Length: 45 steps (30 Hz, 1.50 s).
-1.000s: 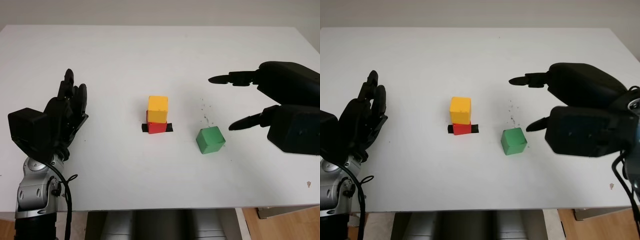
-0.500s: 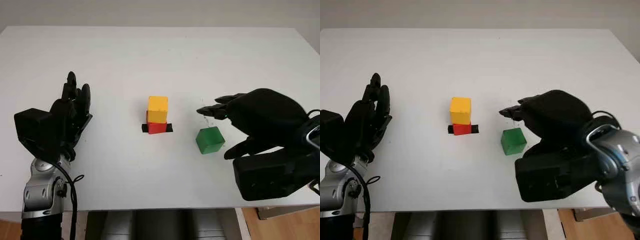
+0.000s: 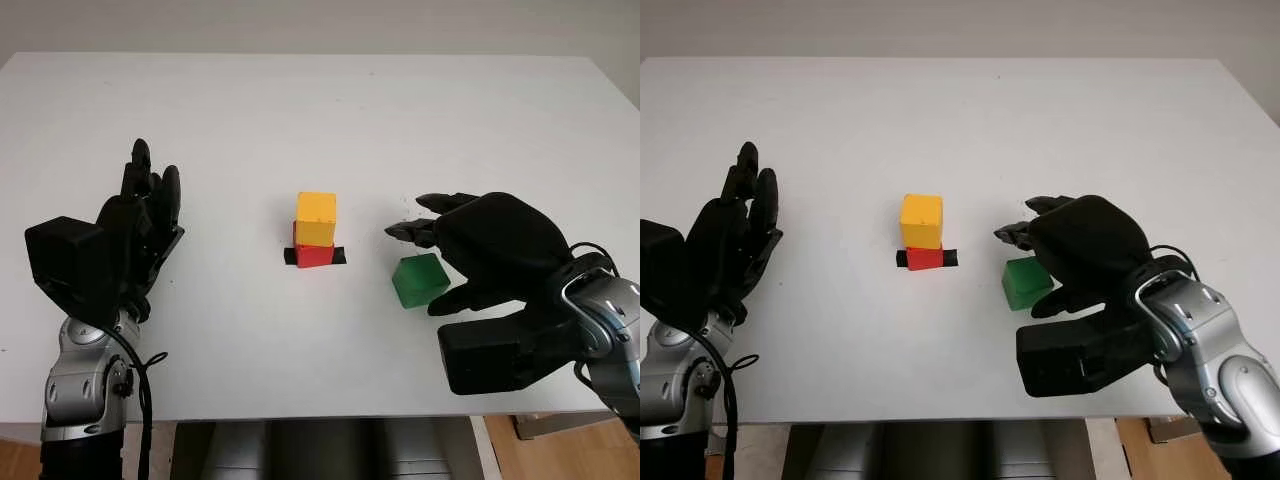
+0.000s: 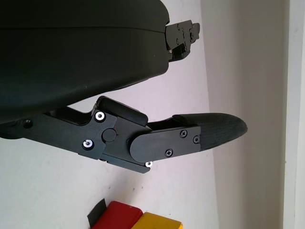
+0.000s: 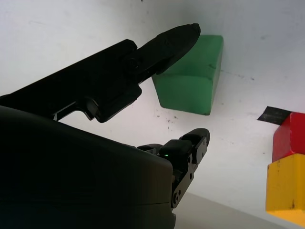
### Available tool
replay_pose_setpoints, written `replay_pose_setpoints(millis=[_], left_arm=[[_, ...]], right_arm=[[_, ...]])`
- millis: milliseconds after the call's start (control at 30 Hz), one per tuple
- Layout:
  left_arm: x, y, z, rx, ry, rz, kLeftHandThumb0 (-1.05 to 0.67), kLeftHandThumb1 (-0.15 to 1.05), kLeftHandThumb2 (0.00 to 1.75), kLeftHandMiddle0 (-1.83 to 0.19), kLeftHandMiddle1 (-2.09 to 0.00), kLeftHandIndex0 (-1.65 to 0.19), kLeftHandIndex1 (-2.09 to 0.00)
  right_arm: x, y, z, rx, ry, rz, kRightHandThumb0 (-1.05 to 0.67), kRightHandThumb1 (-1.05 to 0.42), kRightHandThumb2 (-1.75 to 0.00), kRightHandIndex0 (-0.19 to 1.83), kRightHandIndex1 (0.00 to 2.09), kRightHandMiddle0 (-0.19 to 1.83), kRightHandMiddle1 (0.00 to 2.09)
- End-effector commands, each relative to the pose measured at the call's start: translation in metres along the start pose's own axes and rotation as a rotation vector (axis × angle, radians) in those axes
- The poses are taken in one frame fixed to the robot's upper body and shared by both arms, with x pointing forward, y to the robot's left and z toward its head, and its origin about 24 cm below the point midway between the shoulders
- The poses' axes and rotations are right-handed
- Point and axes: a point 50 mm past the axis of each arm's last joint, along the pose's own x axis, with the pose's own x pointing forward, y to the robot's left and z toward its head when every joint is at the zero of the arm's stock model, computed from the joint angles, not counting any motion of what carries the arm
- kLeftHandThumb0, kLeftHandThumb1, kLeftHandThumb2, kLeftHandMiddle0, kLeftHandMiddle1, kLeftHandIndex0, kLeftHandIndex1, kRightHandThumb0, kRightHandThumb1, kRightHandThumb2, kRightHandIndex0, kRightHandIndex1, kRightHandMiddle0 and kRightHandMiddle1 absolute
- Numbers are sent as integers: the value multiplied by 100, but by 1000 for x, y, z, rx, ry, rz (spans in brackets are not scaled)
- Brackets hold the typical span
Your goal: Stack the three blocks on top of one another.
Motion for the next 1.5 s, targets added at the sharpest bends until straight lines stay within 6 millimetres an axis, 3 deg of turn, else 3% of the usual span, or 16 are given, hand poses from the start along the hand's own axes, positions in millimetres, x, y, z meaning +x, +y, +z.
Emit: replay_pose_setpoints(millis=[0,367,533,633,700,800,1167,1467], left_arm=[[-3,0,0,19,-1,5,-76,105,58,19,0,19,-2],[-3,-1,0,13,0,-11,-74,105,55,19,0,19,0],[-2,-1,-1,23,-8,-21,-72,105,48,19,0,19,-1],[-2,-3,-3,13,-15,-23,-71,105,44,19,0,17,-3],[-2,-3,-4,9,-17,-21,-71,105,42,19,-1,16,-4],[-1,-4,-5,6,-21,-21,-72,105,41,19,-1,15,-4],[-2,-6,-7,12,-19,-5,-66,105,41,18,-5,14,-6],[0,-7,-7,15,-13,-4,-65,105,42,19,-5,15,-5]], right_arm=[[0,1,-2,9,15,1,-66,-81,-6,32,4,58,7],[1,4,-7,23,23,31,-62,-81,-5,39,7,74,11],[2,9,-10,84,20,15,-53,-81,-6,44,9,80,13],[2,11,-11,152,20,-32,-40,-85,-6,53,9,88,28],[2,12,-12,184,15,-53,-32,-89,-6,57,7,69,79],[2,13,-13,210,16,-66,-28,-92,-6,58,6,56,104],[5,19,-18,356,23,-115,-26,-94,-5,58,6,46,119],[14,-2,-37,536,40,-206,-27,-93,-5,57,5,41,124]])
